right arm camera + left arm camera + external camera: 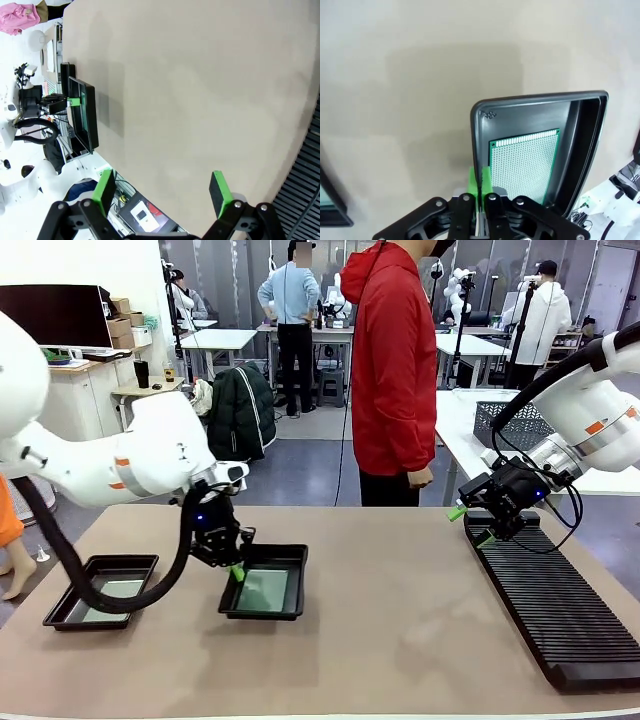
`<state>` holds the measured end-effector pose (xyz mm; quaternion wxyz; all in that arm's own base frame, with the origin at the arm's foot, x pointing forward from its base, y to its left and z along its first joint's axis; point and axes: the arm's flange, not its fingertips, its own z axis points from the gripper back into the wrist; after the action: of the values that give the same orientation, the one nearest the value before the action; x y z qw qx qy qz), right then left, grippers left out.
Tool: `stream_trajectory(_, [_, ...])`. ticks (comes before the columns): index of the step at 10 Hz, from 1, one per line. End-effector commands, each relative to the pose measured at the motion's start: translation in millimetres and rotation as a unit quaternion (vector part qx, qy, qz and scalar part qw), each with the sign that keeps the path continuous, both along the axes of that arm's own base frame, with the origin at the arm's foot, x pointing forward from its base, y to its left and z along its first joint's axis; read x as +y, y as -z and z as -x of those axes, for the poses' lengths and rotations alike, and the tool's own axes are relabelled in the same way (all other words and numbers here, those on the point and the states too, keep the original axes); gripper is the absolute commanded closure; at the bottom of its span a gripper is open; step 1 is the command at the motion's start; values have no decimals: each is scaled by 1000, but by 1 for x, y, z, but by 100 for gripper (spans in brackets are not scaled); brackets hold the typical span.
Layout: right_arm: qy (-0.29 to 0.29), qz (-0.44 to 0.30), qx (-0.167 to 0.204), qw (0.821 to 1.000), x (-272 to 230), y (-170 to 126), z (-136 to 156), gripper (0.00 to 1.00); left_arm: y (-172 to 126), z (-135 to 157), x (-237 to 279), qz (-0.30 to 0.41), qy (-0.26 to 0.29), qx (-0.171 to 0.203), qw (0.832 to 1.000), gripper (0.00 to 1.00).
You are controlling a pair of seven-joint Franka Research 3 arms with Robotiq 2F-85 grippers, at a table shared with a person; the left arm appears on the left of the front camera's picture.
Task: Inspect and transfer BCBs to ESD trays.
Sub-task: Pick up the ESD tray and place it on the left side of the table.
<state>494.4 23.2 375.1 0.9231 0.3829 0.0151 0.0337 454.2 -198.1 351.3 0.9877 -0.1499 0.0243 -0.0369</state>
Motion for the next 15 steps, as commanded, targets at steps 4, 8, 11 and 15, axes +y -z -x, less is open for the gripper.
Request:
stream_trajectory(4, [7, 7, 6, 1000, 2, -3, 1, 0, 10, 28, 62, -10, -11, -5, 1000, 99])
stream_trajectory(8, [7, 7, 6, 1000, 2, -3, 1, 0, 14, 25, 102, -14, -20, -14, 1000, 99])
stream_trajectory(11, [7, 7, 6, 1000, 2, -3, 1, 0, 22, 8, 129, -7, -22, -4, 1000, 99])
stream_trajectory(15, [7, 7, 6, 1000, 2, -3, 1, 0, 29, -5, 143, -14, -31, -5, 999, 99])
